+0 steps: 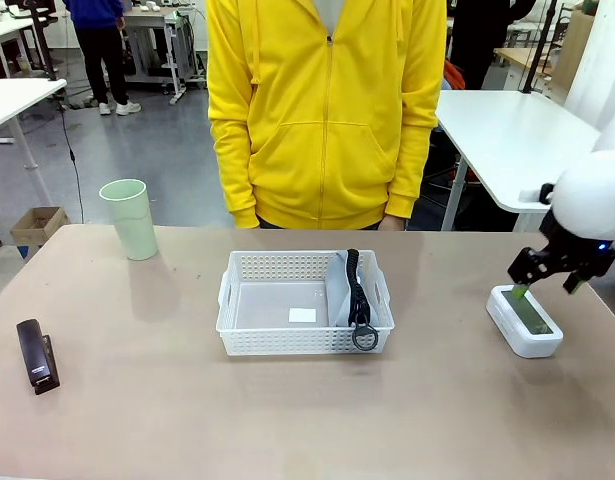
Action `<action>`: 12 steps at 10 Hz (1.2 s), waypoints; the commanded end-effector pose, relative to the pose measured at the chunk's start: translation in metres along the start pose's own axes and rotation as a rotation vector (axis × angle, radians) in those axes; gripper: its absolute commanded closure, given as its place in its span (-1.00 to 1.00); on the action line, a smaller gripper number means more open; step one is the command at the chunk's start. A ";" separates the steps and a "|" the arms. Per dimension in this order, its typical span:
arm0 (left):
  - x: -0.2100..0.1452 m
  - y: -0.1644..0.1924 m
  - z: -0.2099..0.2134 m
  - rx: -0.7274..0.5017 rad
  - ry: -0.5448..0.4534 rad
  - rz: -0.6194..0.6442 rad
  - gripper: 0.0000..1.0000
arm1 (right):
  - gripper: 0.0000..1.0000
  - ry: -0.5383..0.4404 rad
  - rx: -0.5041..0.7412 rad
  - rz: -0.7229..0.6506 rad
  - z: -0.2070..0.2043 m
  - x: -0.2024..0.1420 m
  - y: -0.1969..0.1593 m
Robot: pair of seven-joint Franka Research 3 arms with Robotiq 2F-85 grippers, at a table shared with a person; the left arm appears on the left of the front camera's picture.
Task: Efficiently arrange items inside the basket to fit them all.
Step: Pick up the Digital clock and place it inside the Organizing basket.
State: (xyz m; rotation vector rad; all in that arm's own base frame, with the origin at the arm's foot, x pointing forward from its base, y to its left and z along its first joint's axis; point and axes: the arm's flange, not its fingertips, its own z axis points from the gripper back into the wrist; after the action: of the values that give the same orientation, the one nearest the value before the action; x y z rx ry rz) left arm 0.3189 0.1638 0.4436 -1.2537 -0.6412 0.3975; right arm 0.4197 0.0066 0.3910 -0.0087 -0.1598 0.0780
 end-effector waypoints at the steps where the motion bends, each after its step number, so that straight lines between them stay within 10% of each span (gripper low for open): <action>1: -0.002 0.001 0.002 -0.007 0.008 -0.016 -1.00 | -1.00 -0.015 -0.026 0.018 0.003 -0.012 0.001; 12: -0.002 0.001 0.002 -0.007 0.008 -0.016 -1.00 | -1.00 0.081 0.034 0.069 -0.033 -0.006 0.018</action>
State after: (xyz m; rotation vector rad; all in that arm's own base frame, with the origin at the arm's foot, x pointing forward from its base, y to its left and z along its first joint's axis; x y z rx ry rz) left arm 0.3189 0.1639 0.4435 -1.2537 -0.6409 0.3977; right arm 0.4112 0.0246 0.3573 -0.0056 -0.0811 0.1309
